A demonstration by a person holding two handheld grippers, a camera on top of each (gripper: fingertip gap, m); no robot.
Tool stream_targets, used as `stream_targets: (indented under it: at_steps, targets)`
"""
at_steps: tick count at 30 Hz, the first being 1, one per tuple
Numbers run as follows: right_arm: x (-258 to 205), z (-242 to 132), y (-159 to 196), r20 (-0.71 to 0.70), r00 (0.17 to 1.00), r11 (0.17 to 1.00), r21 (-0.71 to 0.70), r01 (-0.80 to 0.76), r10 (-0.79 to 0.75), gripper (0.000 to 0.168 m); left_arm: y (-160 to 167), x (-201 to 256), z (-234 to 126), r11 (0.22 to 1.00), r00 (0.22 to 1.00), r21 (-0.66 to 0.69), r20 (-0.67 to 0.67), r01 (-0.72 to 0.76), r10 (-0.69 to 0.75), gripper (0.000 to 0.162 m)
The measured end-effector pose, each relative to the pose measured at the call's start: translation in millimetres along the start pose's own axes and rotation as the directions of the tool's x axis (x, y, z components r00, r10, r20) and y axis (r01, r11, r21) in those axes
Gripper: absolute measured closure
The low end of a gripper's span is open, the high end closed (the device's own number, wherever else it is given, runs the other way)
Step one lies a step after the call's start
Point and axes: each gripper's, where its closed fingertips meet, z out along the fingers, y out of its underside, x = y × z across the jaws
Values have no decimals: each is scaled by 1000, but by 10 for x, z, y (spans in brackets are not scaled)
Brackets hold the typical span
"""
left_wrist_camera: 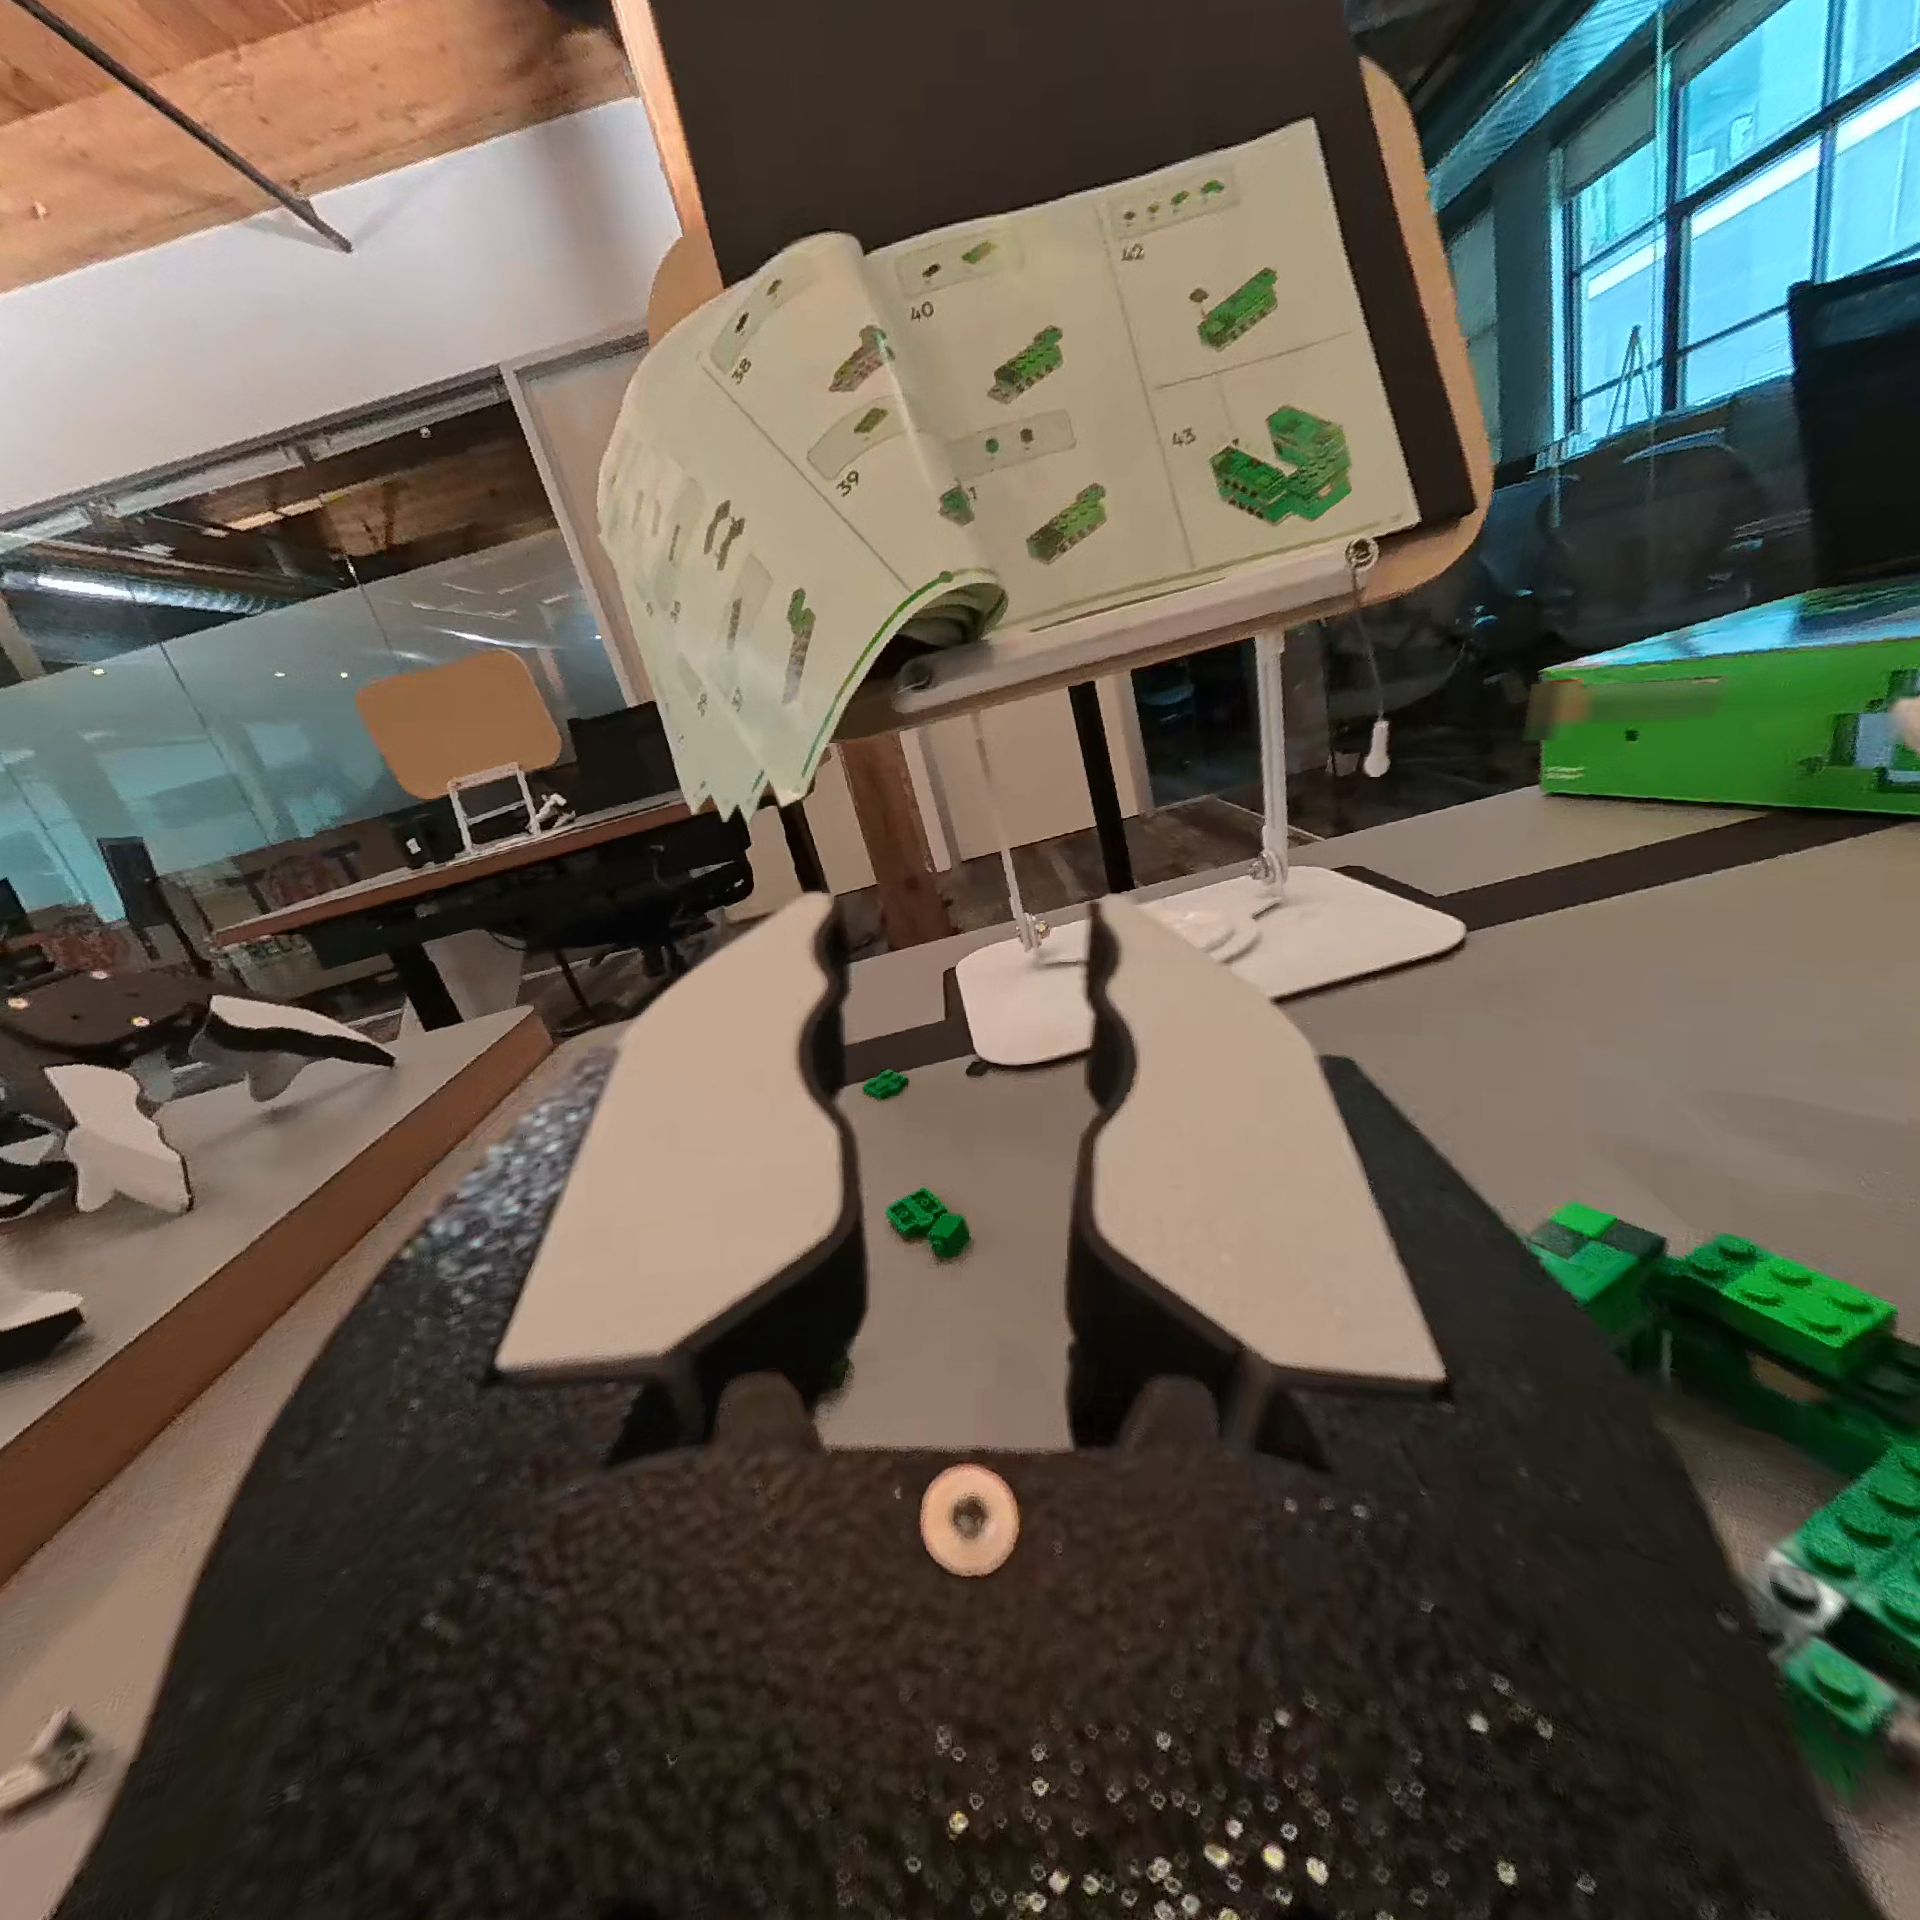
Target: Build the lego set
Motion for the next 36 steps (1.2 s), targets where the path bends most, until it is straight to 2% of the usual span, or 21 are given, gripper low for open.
stream_targets:
  at_steps: [2,3,5,8,11,13,15,18,20,23,25,29,31,36]
  targets:
    - [-49,76,15,18,1000,1000,-9,13,-12,168,-4,-12,7,999,999,8,-22,40,-40,148]
    - [-65,91,3,23,1000,1000,-4,14,-14,168,-27,19,-2,998,997,24,-61,50,-49,162]
    - [-98,80,-59,51,999,1000,23,-1,0,168,-32,100,-7,999,990,25,-134,39,-36,162]
    - [-101,45,-199,67,997,993,111,-49,42,168,36,131,8,1000,989,-16,-148,19,-22,162]
    - [-190,46,-176,129,971,977,35,-209,203,164,23,134,19,1000,991,-22,-132,23,-25,162]
    - [-217,48,-161,155,959,971,-18,-237,237,168,65,179,39,993,985,-86,-147,80,-92,162]
    - [-172,63,-83,118,971,978,-43,-205,209,168,79,324,61,964,939,-163,-241,211,-246,162]
    - [-100,25,-170,95,983,985,58,-163,157,168,190,344,112,942,922,-236,-250,239,-296,162]
    - [-180,13,-144,138,984,991,56,-120,112,168,125,336,124,957,926,-193,-271,216,-264,162]
    - [-271,32,-45,188,974,992,-10,-124,123,168,105,388,107,979,933,-169,-319,115,-164,162]
    - [-243,39,2,163,981,994,-34,-103,107,168,160,407,81,979,933,-177,-326,99,-153,162]
    - [-79,-3,92,74,997,997,-75,-22,27,168,202,248,84,974,952,-174,-247,142,-183,162]
    - [-32,-56,108,78,997,998,-66,14,-8,168,206,167,63,969,952,-169,-220,180,-215,162]
    - [153,-83,126,12,999,998,-47,-52,53,168,105,143,-1,969,934,-94,-261,228,-245,162]
